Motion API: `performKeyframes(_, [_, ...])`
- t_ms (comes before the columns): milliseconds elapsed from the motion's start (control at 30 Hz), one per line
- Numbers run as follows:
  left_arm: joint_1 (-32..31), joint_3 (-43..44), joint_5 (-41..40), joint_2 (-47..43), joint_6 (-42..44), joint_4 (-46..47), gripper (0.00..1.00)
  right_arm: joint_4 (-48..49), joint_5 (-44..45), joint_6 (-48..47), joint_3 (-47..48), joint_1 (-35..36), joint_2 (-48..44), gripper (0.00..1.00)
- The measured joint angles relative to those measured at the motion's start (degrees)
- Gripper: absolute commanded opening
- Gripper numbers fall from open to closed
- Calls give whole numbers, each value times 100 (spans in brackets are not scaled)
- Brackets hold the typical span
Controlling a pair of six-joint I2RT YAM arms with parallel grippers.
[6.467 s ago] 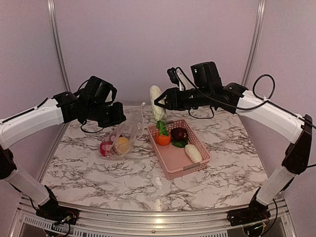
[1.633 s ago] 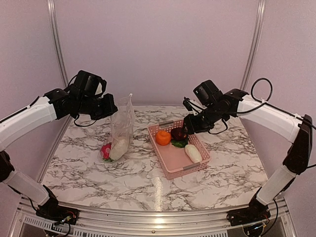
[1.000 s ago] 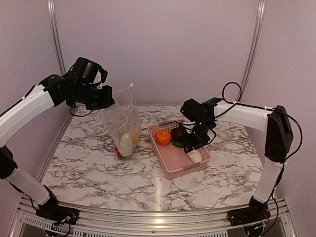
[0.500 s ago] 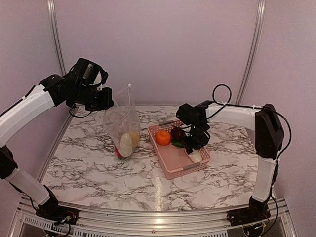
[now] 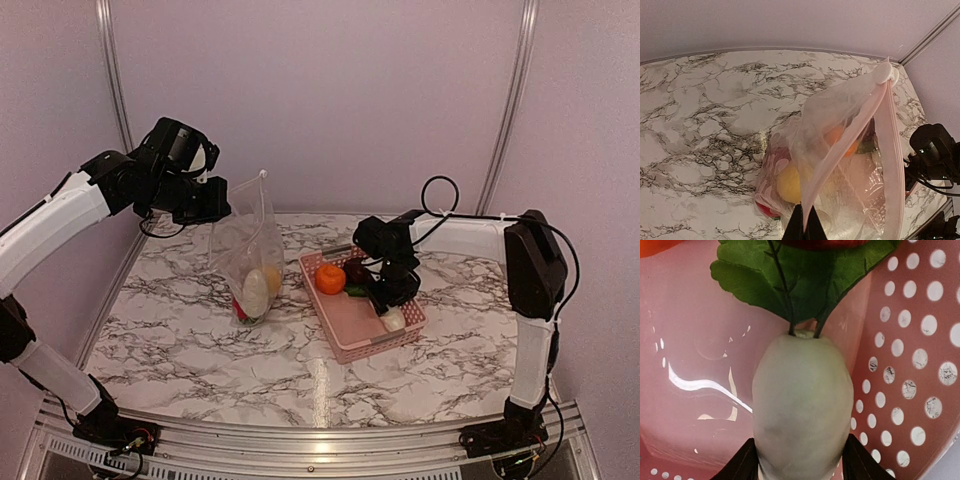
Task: Place the food in the zip-top bag and seal the zipper
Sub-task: Pick up the fake vegetable from the bin, then place the fake vegetable in the zipper food storage bag.
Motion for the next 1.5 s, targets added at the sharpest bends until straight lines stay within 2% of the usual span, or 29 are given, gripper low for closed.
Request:
performKeyframes(100, [0, 0, 26, 0, -7, 2, 0, 28, -4, 2, 0, 0, 0, 42])
performKeyframes(300, [0, 0, 48, 0, -44, 4, 0, 173, 39, 142, -107, -31, -68, 37])
performKeyframes(500, [0, 0, 103, 0, -76, 7, 0, 210, -227, 367, -229, -258, -540, 32])
performKeyframes(733, [0, -2, 155, 0, -129, 61, 0, 72, -942, 525, -243, -295, -1276, 33])
performKeyframes(1000, [0, -31, 243, 0, -177, 138, 0, 35, -1530, 538, 214, -116, -1379, 29])
performKeyframes(1233, [0, -79, 354, 26, -227, 192, 0, 1027, -1617, 448, 391, 297, -2076, 29])
performKeyframes(1500, [0, -79, 452, 138, -302, 313, 0, 2601, -1707, 358, 409, 654, -2656, 28])
